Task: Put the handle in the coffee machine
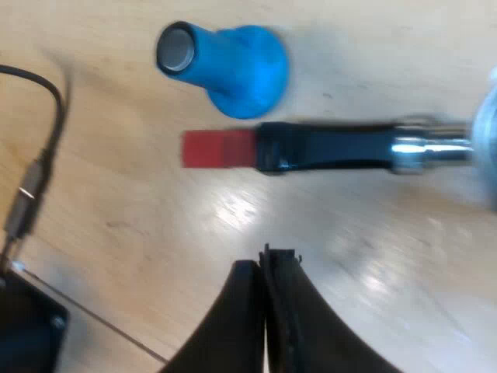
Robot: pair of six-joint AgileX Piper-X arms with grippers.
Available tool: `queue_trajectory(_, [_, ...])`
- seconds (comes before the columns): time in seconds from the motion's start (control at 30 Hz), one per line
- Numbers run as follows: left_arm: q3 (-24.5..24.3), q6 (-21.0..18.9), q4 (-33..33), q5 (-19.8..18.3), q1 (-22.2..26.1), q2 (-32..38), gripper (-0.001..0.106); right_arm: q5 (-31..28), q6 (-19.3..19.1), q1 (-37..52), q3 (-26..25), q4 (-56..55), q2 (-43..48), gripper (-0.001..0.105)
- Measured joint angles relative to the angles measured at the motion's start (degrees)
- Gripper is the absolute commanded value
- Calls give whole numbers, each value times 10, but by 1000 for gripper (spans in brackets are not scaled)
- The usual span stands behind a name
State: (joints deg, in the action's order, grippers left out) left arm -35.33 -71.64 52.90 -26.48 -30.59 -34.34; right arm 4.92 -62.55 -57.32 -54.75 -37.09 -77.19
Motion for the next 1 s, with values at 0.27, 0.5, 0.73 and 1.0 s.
queue_trajectory(0.27, [0, -34, -28, -13, 0, -10, 82, -1, -88, 60, -35, -100, 10, 51])
queue_trajectory(0.5, [0, -34, -43, -13, 0, -39, 82, -1, -121, 88, -39, -103, 5, 80])
queue_trajectory(0.73, [0, -35, -52, -17, 0, -47, 82, -1, -146, 113, -39, -98, -61, 79])
queue_trajectory(1.0, [0, -36, -52, -17, 0, -47, 82, 9, -176, 114, -63, -89, -129, 79])
